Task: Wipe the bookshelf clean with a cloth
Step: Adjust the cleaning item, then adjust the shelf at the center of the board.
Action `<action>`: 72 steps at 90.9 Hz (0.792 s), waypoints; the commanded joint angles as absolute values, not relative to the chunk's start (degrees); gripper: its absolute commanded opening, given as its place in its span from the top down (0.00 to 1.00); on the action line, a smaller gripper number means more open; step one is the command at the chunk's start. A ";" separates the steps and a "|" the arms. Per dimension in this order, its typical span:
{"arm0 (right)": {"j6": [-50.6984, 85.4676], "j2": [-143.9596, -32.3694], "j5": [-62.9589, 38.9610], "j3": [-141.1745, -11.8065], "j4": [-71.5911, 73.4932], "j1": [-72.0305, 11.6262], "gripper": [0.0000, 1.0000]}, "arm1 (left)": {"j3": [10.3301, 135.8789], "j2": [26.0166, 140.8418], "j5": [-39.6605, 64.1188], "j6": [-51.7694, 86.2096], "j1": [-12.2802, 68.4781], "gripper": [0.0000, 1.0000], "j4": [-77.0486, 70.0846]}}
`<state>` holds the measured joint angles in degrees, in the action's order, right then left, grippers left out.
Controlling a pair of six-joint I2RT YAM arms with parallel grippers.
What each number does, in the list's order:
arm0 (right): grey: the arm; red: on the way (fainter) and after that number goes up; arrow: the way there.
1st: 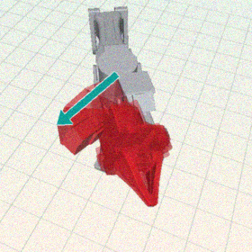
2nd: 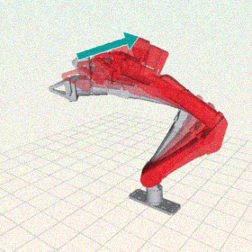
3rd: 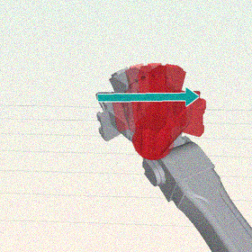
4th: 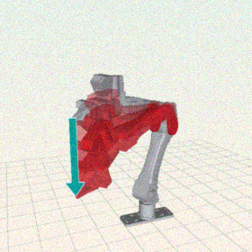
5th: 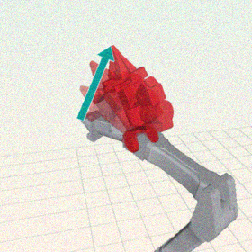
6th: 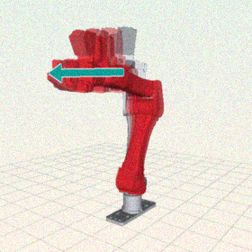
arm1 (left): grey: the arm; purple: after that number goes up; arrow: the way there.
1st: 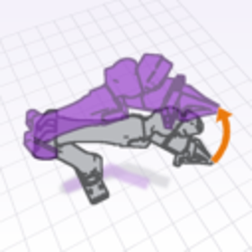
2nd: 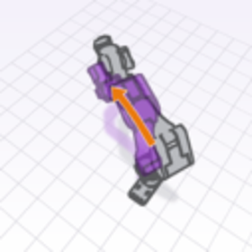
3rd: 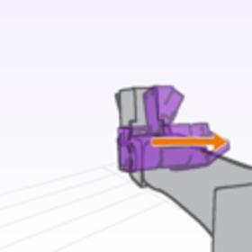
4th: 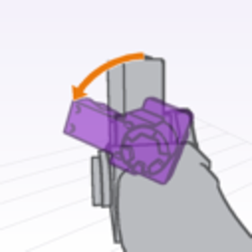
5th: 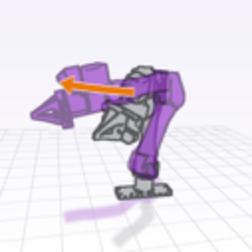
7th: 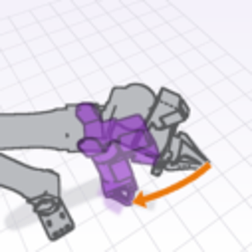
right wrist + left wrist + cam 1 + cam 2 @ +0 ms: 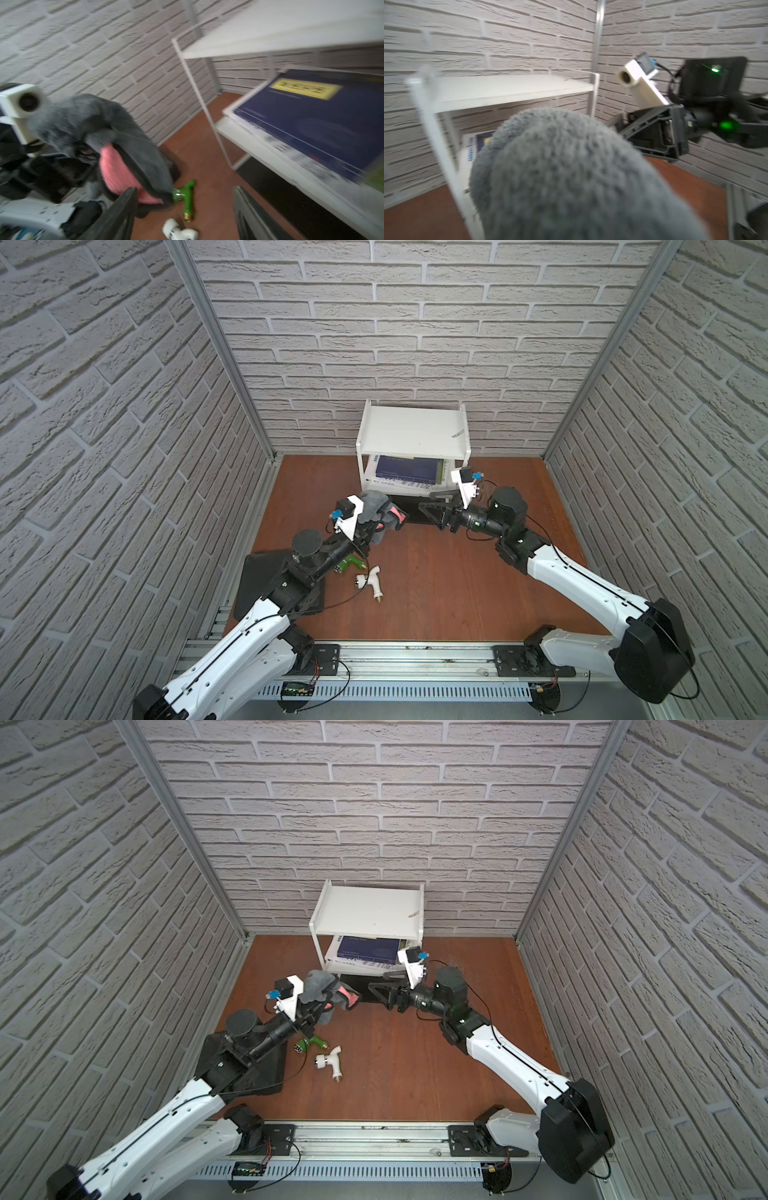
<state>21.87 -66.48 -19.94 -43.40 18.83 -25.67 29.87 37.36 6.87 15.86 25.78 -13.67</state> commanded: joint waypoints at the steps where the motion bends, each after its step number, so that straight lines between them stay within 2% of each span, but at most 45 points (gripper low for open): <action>1: 13.32 -61.21 10.00 -38.45 18.70 -25.46 0.19 | 24.13 30.83 -4.31 26.75 17.94 1.00 -6.81; 9: 11.18 -61.69 13.67 -37.22 19.59 -24.38 0.19 | 21.50 29.29 3.46 34.66 8.51 1.00 -4.75; 16: 7.39 -64.92 7.17 -39.39 20.56 -23.43 0.20 | 22.60 32.81 11.89 41.27 0.38 1.00 -3.40; 25: 0.75 -70.87 0.82 -46.16 20.29 -23.41 0.23 | 26.24 43.51 27.49 48.73 -8.58 1.00 -7.66; 30: -0.58 -74.76 4.33 -49.31 22.33 -23.40 0.24 | 28.97 50.97 33.71 49.92 -10.27 1.00 -9.86; 36: 0.79 -78.61 11.83 -51.78 26.15 -23.40 0.26 | 31.90 56.35 35.19 48.93 -10.46 1.00 -9.80; 38: 1.49 -79.75 13.00 -52.36 27.39 -23.32 0.31 | 32.54 57.42 35.30 48.64 -10.44 1.00 -10.01; 43: 2.92 -81.96 12.41 -53.82 28.84 -23.12 0.52 | 33.78 59.32 35.02 47.97 -10.50 1.00 -10.00; 46: 4.20 -82.61 11.09 -54.35 28.70 -23.07 0.61 | 34.54 60.20 34.84 47.27 -10.46 1.00 -9.46; 57: 5.58 -82.91 10.38 -53.57 29.13 -23.04 0.80 | 37.46 62.57 35.92 43.12 -9.83 1.00 -7.88; 63: 5.25 -82.22 11.15 -53.15 27.29 -22.11 0.95 | 39.86 63.49 33.95 39.04 -8.30 1.00 -4.63; 72: 6.65 -79.87 11.08 -52.64 23.71 -19.46 0.97 | 43.61 65.95 33.58 35.34 -5.81 1.00 -1.75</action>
<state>3.62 -82.32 10.00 -52.99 25.28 -21.74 39.42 64.25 32.56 41.65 -8.25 -2.63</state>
